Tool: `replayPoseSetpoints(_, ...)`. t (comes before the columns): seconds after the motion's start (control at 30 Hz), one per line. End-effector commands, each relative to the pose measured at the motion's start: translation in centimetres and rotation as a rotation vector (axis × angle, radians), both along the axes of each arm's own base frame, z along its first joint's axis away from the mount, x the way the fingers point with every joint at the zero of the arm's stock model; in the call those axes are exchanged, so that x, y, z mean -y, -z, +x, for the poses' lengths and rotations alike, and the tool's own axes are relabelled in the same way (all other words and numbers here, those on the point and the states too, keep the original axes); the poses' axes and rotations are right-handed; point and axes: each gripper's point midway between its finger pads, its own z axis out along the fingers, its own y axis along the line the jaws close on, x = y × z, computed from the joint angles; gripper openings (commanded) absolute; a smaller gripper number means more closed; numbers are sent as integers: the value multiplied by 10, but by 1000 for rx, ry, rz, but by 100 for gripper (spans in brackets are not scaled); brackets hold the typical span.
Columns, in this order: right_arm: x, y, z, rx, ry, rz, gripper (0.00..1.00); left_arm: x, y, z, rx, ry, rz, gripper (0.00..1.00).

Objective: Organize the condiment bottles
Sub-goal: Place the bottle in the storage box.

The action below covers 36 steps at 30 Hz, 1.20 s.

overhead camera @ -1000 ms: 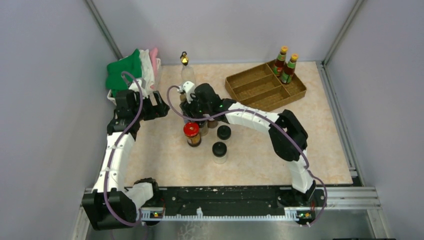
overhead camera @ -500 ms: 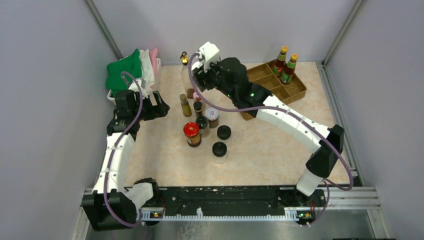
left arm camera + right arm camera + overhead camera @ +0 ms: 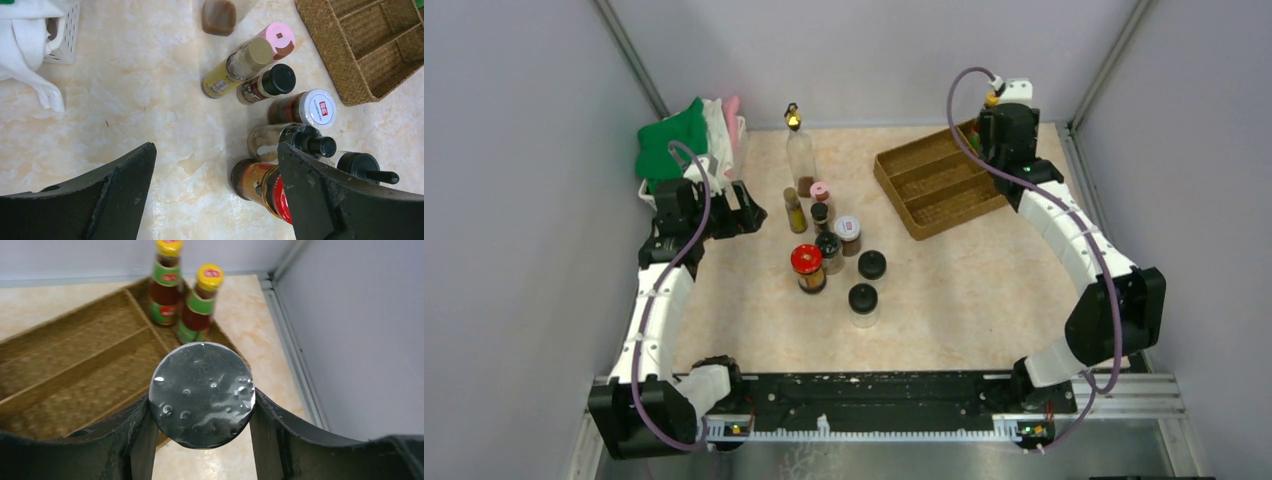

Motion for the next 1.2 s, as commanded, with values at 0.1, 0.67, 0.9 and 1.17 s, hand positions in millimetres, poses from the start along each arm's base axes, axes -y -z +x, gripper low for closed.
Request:
replayPoseSetpoints(0.1, 55, -10, 26, 122, 237, 82, 0, 3, -12, 12, 45, 27, -13, 97)
replayPoseSetpoints(0.67, 112, 59, 80, 158, 343, 179, 0, 2, -8, 17, 21, 35, -1, 95)
replayPoseSetpoints(0.9, 107, 76, 90, 159, 305, 206, 0, 0, -5, 18, 18, 25, 10, 95)
replayPoseSetpoints(1.17, 106, 98, 89, 124, 313, 225, 0, 0, -6, 18, 20, 24, 12, 95)
